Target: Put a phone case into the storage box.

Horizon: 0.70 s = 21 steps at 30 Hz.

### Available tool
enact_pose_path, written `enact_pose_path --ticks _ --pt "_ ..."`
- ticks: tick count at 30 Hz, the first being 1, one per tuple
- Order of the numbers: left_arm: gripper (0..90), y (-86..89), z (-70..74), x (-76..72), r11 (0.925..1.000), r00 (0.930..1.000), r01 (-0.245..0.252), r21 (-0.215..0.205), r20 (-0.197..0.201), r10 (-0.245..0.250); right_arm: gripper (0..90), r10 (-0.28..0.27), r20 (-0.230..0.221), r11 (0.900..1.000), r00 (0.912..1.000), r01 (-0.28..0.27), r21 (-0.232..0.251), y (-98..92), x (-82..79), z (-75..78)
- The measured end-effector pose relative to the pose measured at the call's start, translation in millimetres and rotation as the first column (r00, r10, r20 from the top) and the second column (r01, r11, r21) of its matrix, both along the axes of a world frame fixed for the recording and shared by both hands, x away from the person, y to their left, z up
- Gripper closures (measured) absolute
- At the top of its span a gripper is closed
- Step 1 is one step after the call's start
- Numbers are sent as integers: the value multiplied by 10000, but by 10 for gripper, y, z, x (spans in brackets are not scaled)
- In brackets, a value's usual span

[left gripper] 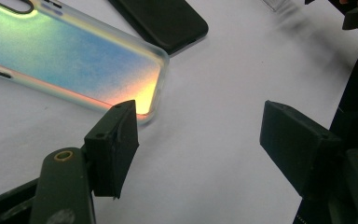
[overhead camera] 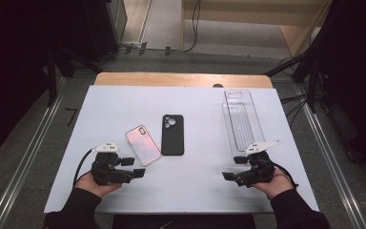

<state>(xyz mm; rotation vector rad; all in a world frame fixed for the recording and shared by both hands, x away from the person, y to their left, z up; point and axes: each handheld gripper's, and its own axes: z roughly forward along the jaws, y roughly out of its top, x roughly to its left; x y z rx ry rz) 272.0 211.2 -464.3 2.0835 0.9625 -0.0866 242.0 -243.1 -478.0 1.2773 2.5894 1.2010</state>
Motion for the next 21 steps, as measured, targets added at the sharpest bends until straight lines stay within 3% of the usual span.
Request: enact_pose_path --ticks 14,21 --pt "280 1 13 10 9997 9999 -93 229 -105 95 153 46 -24 10000 10000 -46 1 1 -2 -1" --pt "286 -1 88 75 9986 9992 -396 358 7 396 152 20 -32 10000 10000 -20 -25 -2 -5 3"
